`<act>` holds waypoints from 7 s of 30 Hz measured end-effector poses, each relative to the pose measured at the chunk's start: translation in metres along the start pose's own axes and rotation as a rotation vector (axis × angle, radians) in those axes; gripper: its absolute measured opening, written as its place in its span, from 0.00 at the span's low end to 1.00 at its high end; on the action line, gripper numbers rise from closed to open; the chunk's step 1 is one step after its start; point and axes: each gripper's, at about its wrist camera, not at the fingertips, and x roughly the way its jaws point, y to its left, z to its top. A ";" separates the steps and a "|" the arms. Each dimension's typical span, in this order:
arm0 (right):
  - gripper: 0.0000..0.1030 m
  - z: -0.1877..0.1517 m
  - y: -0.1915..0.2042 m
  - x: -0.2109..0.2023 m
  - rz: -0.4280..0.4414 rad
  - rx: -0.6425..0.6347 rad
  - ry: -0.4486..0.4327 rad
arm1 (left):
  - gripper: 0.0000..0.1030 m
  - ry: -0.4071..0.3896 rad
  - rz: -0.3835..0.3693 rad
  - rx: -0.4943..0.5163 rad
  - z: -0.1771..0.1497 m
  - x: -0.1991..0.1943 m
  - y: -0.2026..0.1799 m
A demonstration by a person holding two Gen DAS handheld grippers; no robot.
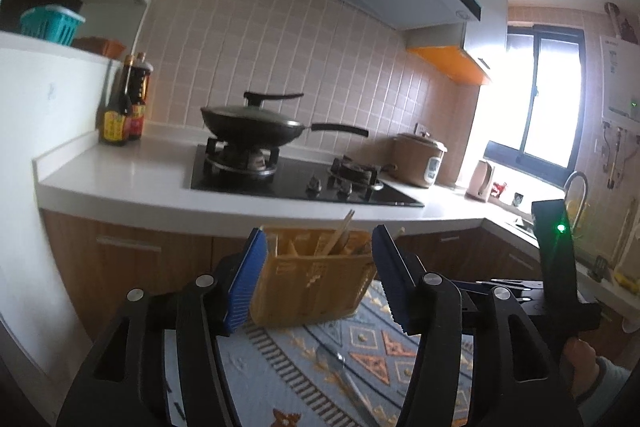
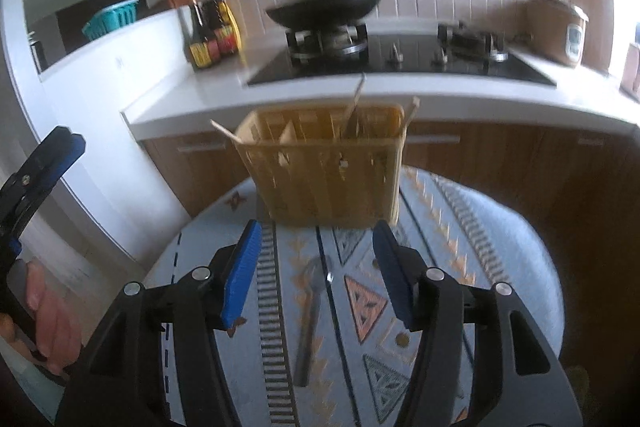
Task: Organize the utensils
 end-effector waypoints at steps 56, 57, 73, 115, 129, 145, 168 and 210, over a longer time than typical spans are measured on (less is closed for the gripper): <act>0.14 -0.038 0.031 0.204 -0.074 0.038 0.619 | 0.54 0.579 0.156 -0.014 -0.125 0.119 0.051; 0.10 -0.037 0.032 0.206 -0.074 0.037 0.620 | 0.54 0.582 0.155 -0.015 -0.125 0.119 0.051; 0.10 -0.052 0.008 0.159 0.111 0.073 0.432 | 0.47 0.563 0.156 -0.037 -0.121 0.119 0.057; 0.10 0.092 0.002 0.103 -0.080 0.133 -0.545 | 0.45 0.217 0.164 -0.013 -0.094 0.131 0.044; 0.15 0.066 0.010 0.115 -0.056 0.063 -0.503 | 0.47 0.251 0.195 0.012 -0.103 0.137 0.045; 0.75 -0.034 -0.014 0.029 -0.157 -0.034 -0.445 | 0.56 0.177 0.250 0.073 -0.101 0.113 0.019; 0.92 -0.082 -0.024 0.040 -0.347 -0.086 -0.517 | 0.91 -0.060 0.460 0.120 -0.113 0.070 -0.006; 0.92 -0.079 -0.042 0.047 -0.319 -0.010 -0.462 | 0.93 -0.086 0.504 0.197 -0.114 0.067 -0.015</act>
